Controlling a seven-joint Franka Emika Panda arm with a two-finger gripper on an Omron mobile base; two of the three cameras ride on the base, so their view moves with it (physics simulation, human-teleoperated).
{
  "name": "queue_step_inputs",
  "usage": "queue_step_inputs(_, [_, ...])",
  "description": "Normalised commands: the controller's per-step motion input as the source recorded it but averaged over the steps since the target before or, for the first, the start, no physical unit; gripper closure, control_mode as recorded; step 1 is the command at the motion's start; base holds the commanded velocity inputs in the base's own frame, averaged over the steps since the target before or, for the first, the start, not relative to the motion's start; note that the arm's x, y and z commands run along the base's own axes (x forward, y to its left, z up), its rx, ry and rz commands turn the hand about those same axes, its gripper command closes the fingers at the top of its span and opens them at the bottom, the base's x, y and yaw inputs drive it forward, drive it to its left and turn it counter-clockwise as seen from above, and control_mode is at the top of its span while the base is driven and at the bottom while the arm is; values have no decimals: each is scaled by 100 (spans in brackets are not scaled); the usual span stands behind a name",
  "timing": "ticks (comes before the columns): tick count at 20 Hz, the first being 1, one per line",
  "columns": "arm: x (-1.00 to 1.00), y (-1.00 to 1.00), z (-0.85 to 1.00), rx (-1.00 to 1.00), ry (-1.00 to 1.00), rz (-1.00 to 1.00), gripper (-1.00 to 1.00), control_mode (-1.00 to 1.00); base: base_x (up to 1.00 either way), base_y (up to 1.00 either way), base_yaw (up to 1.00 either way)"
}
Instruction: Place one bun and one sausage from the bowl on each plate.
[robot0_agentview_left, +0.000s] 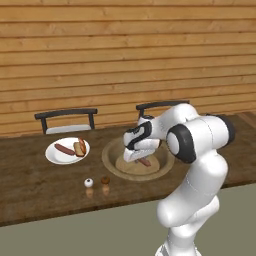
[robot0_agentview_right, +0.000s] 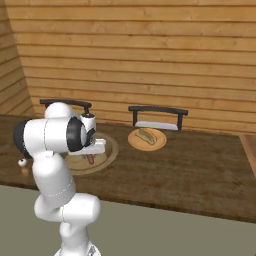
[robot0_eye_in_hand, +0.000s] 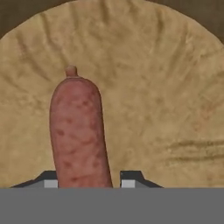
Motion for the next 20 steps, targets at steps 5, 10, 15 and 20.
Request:
queue_step_inputs(5, [-91, 21, 43, -3, -22, 17, 100, -100, 0, 0, 0])
queue_step_inputs(10, [-33, -46, 100, -2, -11, 4, 100, -100, 0, 0, 0])
queue_step_inputs(15, [13, -84, 100, 1, 12, -4, 100, -100, 0, 0, 0])
queue_step_inputs(20, [8, -72, 100, 0, 14, -9, 100, -100, 0, 0, 0])
